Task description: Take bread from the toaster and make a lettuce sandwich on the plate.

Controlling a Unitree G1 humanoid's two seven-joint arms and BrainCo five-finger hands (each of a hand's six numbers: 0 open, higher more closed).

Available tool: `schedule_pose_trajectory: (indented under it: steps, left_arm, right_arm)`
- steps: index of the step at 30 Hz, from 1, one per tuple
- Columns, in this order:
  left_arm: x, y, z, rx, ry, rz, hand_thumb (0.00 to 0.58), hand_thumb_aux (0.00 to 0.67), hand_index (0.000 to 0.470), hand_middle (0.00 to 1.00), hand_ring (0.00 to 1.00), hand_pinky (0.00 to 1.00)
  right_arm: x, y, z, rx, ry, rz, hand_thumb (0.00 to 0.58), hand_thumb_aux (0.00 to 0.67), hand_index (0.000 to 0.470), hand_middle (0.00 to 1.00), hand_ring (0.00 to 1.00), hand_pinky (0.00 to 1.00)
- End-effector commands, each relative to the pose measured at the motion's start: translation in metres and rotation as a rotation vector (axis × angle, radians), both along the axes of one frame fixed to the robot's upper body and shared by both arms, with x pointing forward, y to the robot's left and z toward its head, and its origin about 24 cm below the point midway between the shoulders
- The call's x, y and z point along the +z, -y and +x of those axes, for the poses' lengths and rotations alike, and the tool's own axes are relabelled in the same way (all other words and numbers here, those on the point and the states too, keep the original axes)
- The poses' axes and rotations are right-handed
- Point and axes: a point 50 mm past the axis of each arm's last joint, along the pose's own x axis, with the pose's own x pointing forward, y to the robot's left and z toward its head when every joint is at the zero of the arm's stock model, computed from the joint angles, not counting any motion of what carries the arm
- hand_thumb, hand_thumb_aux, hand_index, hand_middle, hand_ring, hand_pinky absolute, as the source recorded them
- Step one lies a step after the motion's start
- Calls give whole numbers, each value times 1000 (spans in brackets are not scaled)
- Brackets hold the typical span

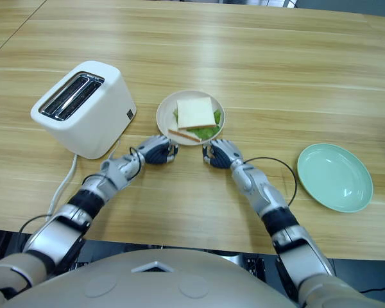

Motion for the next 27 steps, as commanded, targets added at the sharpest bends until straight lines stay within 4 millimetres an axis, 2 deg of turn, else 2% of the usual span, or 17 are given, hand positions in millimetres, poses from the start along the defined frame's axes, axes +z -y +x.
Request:
schedule_pose_trajectory:
  steps: [1, 5, 8, 9, 10, 11, 12, 13, 14, 15, 16, 17, 18, 19, 20, 24, 27]
  left_arm:
    - [-11, -9, 3, 88, -2, -6, 580, 670, 460, 820, 820, 820]
    - [-6, -12, 4, 123, 53, -107, 580, 670, 460, 824, 824, 824]
    - [2, -11, 3, 122, 98, -204, 580, 670, 460, 741, 741, 741]
    - [5, -10, 2, 119, 115, -246, 580, 670, 460, 741, 741, 741]
    - [9, -10, 1, 115, 134, -293, 484, 397, 272, 51, 51, 51]
    - [14, -9, 0, 107, 151, -345, 484, 397, 272, 51, 51, 51]
    - [19, -8, -2, 102, 169, -400, 0, 0, 0, 0, 0, 0]
    - [24, -6, -4, 98, 181, -465, 0, 0, 0, 0, 0, 0]
    - [29, -5, -6, 99, 179, -545, 0, 0, 0, 0, 0, 0]
    - [34, -5, -9, 103, 177, -622, 0, 0, 0, 0, 0, 0]
    - [38, -6, -13, 109, 179, -702, 0, 0, 0, 0, 0, 0]
    - [42, -7, -17, 116, 179, -768, 0, 0, 0, 0, 0, 0]
    - [46, -9, -22, 128, 180, -838, 0, 0, 0, 0, 0, 0]
    - [49, -10, -26, 146, 180, -904, 0, 0, 0, 0, 0, 0]
    - [51, -12, -30, 169, 169, -974, 0, 0, 0, 0, 0, 0]
    - [53, -14, -45, 200, 157, -1081, 0, 0, 0, 0, 0, 0]
    - [54, -14, -50, 207, 163, -1111, 0, 0, 0, 0, 0, 0]
  right_arm:
    - [-17, 9, 4, -89, -42, -17, 580, 670, 460, 1000, 1000, 1000]
    - [-19, 8, 5, -102, -36, 32, 580, 670, 460, 1000, 1000, 1000]
    - [-18, 7, 4, -103, -10, 68, 580, 670, 460, 1000, 1000, 1000]
    - [-16, 6, 4, -105, 4, 89, 580, 670, 460, 1000, 1000, 1000]
    - [-14, 6, 4, -109, 19, 111, 580, 670, 460, 1000, 1000, 1000]
    - [-11, 5, 4, -113, 39, 142, 580, 670, 460, 1000, 1000, 1000]
    - [-8, 4, 4, -115, 61, 174, 574, 602, 413, 1000, 1000, 1000]
    - [-5, 3, 4, -117, 83, 210, 542, 499, 343, 1000, 1000, 1000]
    - [0, 2, 4, -127, 111, 260, 514, 444, 305, 1000, 1000, 1000]
    - [4, 2, 4, -138, 136, 308, 454, 357, 245, 1000, 1000, 1000]
    - [10, 1, 4, -145, 166, 356, 454, 357, 245, 1000, 1000, 1000]
    - [15, 1, 3, -154, 193, 402, 14, 8, 5, 914, 914, 914]
    - [21, 2, 2, -165, 214, 462, 14, 8, 5, 914, 914, 914]
    - [25, 2, -1, -180, 234, 526, 0, 0, 0, 275, 275, 275]
    - [30, 3, -4, -194, 252, 599, 0, 0, 0, 0, 0, 0]
    - [43, 4, -15, -229, 282, 796, 0, 0, 0, 0, 0, 0]
    - [46, 7, -19, -269, 287, 864, 0, 0, 0, 0, 0, 0]
